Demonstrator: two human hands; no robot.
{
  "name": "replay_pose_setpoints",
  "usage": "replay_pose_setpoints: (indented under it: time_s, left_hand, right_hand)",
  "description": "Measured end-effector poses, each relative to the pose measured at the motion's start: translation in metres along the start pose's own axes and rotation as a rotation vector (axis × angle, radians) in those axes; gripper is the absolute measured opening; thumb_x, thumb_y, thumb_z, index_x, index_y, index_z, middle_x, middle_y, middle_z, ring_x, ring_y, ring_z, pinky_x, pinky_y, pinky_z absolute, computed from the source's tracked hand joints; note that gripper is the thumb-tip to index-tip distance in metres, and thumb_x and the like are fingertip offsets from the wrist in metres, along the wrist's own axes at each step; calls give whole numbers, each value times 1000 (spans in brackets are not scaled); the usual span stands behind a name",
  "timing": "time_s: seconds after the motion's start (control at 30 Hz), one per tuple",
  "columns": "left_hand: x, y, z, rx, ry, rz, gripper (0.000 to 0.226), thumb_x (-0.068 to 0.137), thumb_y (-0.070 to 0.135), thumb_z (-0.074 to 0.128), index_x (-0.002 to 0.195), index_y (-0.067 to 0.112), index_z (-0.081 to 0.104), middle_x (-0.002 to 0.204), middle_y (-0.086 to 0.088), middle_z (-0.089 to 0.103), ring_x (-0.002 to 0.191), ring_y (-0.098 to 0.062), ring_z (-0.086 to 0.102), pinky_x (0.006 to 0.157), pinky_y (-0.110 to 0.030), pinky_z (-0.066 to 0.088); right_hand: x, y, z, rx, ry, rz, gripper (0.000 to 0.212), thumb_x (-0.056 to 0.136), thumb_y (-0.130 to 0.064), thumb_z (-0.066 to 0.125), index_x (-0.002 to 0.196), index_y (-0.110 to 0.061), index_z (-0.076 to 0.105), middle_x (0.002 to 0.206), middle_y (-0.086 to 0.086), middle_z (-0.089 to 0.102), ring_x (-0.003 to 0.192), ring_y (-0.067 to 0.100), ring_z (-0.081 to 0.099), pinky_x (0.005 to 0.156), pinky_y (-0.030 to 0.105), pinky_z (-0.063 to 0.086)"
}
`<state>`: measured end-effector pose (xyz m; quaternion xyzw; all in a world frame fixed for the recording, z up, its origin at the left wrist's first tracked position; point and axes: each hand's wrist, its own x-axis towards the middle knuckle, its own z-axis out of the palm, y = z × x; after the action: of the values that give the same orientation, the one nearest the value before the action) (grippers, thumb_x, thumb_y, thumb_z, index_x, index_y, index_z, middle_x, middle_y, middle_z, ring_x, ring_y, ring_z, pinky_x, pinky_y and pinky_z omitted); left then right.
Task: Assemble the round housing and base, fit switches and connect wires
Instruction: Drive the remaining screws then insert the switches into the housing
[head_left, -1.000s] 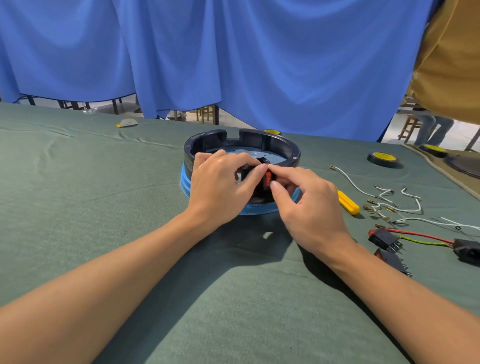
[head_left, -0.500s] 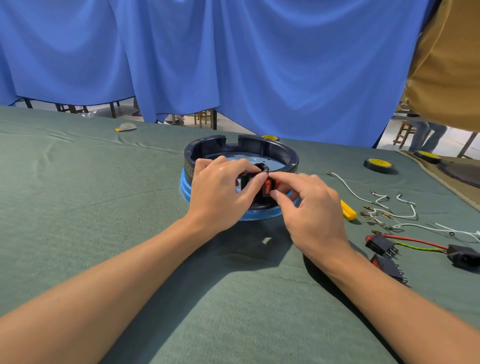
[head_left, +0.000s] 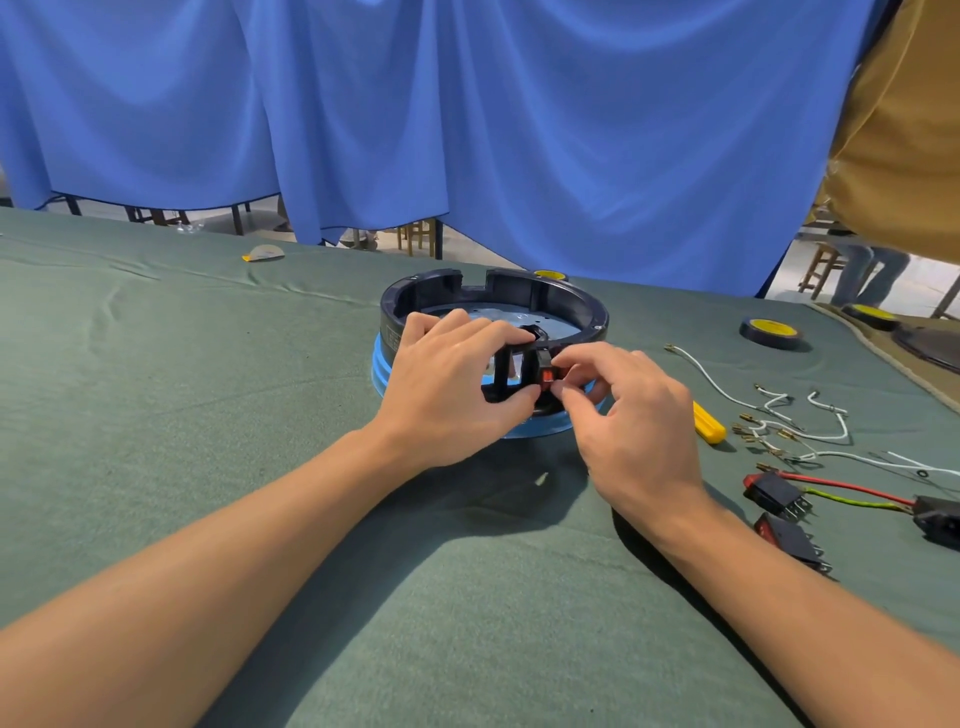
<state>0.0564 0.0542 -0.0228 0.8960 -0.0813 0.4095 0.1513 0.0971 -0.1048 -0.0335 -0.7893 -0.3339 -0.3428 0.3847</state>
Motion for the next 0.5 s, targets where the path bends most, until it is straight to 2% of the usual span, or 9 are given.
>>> replay_pose_setpoints:
  time_s: [0.17,0.4,0.5]
  left_hand:
    - [-1,-1,1,-9,9,-8,44,82,45,59,116,20,70,90,9,69,86,-15,56,85,-30,27]
    - [1,3,4,-50,83,-58,47,87,56,54,108,20,74,86,5,71,84,-15,59,85,-31,28]
    - [1,4,5,-89,107,-88,45,85,56,56,105,20,75,78,8,65,78,-13,55,82,-30,26]
  right_hand:
    - [-1,-1,0,2,8,-9,15,84,-8,72,97,-16,73,83,-5,69,77,17,58,66,33,50]
    - [-1,-2,-1,22,18,-9,9,89,-13,67,94,-16,74,86,-4,71,80,16,60,72,28,46]
    - [1,-3,-1,28,23,-10,9,89,-12,67,93,-15,74,87,-4,72,80,16,61,72,29,47]
